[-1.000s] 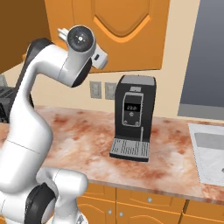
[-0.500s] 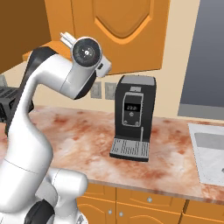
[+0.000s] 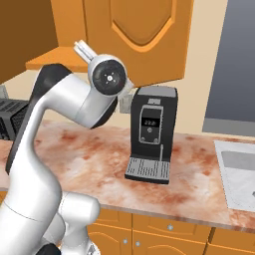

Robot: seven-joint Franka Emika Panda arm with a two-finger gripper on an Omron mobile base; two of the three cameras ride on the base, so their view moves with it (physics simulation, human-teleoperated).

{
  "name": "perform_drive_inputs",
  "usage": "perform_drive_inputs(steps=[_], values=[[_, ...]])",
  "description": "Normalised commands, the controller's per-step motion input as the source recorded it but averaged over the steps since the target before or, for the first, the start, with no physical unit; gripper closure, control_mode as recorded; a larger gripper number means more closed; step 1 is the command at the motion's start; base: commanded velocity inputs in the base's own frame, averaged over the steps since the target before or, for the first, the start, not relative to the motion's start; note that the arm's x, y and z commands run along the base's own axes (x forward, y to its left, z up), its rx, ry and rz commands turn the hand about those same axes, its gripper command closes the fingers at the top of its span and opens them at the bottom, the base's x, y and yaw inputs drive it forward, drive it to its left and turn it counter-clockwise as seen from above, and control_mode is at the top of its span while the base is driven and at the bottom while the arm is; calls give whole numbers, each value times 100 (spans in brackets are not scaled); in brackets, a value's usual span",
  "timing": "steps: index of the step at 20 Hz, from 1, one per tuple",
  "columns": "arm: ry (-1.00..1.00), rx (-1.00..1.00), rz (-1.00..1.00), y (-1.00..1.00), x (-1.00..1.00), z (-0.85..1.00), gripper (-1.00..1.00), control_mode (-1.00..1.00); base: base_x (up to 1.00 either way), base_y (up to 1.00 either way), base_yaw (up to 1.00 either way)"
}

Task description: Open the cabinet, pick the kettle from the cabinet, and place it in the sink.

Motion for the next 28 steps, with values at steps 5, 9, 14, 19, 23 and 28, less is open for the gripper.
perform_drive_inputs(steps=[5, 9, 14, 19, 23, 28], values=[[0, 7, 0, -53, -43, 7, 100, -100, 0, 0, 0], [0, 4, 0, -53, -41, 6, 100, -100, 0, 0, 0], [0, 1, 0, -50, -35, 1, 100, -100, 0, 0, 0], [0, -1, 0, -27, -22, -12, -100, -100, 0, 0, 0], [0, -1, -1, -6, -14, -29, -100, -100, 0, 0, 0], [0, 0, -5, -13, -27, -20, -100, -100, 0, 0, 0]])
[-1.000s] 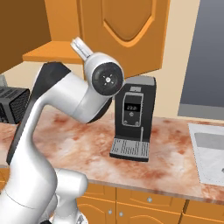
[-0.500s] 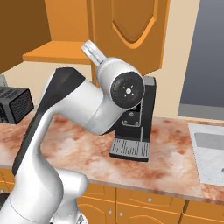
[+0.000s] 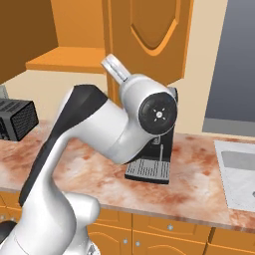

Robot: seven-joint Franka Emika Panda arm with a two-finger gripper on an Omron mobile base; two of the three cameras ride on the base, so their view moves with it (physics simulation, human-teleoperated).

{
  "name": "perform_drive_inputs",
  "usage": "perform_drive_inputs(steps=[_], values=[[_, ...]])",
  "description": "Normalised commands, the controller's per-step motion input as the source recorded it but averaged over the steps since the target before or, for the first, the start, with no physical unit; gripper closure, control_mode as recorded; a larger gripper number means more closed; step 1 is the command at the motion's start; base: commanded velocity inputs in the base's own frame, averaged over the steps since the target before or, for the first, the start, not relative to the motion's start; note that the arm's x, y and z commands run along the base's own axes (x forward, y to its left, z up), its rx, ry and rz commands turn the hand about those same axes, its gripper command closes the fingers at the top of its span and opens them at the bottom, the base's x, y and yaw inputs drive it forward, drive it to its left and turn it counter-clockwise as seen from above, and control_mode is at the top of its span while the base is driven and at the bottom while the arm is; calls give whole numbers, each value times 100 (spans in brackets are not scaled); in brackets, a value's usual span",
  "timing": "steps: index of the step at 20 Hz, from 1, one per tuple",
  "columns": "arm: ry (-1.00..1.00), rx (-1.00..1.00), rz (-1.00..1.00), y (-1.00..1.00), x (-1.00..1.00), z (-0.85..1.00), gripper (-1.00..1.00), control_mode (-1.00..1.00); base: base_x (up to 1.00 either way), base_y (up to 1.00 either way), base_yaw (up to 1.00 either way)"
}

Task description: Open the cabinet, pick the kettle from the cabinet, and place it in the sink.

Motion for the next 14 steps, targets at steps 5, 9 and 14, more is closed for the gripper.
perform_drive_inputs(steps=[5, 9, 14], values=[[0, -1, -9, 2, -57, -8, -100, -100, 0, 0, 0], [0, -2, -16, 20, -49, -4, -100, -100, 0, 0, 0], [1, -1, -21, 36, -33, 0, -100, -100, 0, 0, 0]])
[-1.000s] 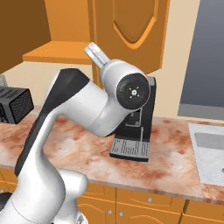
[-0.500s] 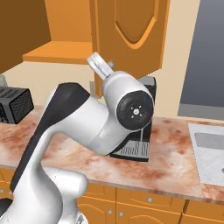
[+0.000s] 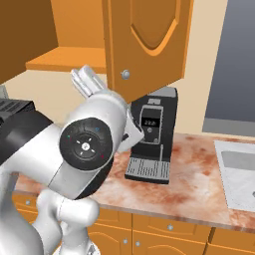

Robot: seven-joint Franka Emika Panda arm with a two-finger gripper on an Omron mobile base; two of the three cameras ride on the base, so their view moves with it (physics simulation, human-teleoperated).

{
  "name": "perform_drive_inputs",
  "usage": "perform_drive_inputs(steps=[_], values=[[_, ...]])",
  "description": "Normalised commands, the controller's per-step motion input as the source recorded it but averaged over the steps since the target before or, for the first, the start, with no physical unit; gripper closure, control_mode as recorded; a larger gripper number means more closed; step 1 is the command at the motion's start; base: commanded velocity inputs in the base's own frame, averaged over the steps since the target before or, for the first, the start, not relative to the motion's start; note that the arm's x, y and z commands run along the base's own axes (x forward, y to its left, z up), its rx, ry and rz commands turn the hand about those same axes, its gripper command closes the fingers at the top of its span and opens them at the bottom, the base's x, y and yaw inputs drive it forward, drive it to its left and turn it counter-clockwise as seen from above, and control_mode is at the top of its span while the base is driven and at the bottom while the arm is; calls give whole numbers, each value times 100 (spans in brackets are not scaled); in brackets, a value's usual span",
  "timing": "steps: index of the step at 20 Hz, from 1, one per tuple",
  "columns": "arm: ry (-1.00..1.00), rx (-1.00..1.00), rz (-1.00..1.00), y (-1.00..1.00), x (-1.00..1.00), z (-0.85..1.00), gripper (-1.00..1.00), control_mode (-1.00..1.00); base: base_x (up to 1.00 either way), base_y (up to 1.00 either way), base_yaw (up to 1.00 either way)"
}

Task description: Open the cabinet, pick the kettle from the cabinet, and place it in the sink.

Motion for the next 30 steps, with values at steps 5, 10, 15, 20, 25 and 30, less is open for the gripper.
perform_drive_inputs(steps=[5, 10, 15, 20, 25, 30], values=[[5, -1, -19, 49, -18, 0, -100, -100, 0, 0, 0], [20, 0, -15, 51, 0, -2, -100, -100, 0, 0, 0], [15, 0, -17, 57, 6, 0, -100, -100, 0, 0, 0], [0, 0, -12, 40, 22, 1, -100, -100, 0, 0, 0], [0, 2, -22, 10, 43, 0, -100, -100, 0, 0, 0], [0, 7, -25, 2, 48, 0, -100, -100, 0, 0, 0]])
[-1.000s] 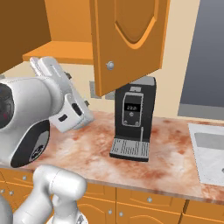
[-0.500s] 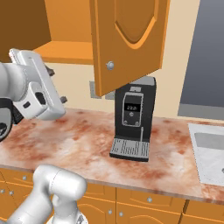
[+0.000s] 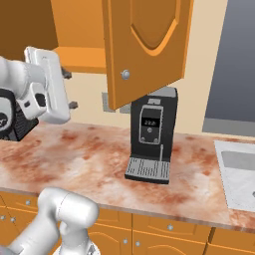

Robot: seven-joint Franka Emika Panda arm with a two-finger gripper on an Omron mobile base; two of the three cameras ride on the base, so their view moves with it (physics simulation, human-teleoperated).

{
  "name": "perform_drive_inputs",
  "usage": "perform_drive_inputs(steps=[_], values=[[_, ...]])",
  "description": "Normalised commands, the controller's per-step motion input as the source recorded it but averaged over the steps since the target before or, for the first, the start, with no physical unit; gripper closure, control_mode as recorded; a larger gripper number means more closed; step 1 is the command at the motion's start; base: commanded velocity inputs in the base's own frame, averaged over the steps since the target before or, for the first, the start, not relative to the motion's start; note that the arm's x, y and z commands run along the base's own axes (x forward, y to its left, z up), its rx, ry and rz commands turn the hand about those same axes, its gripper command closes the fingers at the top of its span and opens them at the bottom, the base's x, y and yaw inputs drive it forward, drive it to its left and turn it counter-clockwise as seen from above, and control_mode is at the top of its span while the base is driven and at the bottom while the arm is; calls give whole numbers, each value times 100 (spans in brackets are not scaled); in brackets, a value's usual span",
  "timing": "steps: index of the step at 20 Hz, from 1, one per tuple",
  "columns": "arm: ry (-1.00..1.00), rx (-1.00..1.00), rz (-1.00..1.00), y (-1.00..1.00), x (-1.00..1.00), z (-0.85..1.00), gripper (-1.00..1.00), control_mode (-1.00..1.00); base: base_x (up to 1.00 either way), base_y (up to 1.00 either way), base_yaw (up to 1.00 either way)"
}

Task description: Open the cabinet, pick the kettle from the cabinet, and place it in the sink.

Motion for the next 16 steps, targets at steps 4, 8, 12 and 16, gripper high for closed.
perform_drive_inputs(steps=[4, 8, 12, 16], values=[[0, 13, -25, 0, 50, 0, -100, -100, 0, 0, 0], [-2, 15, -18, -1, 43, 0, -100, -100, 0, 0, 0], [-18, 16, -1, -8, 21, -8, -100, -100, 0, 0, 0], [-27, 5, 0, -12, 24, -8, -100, -100, 0, 0, 0]])
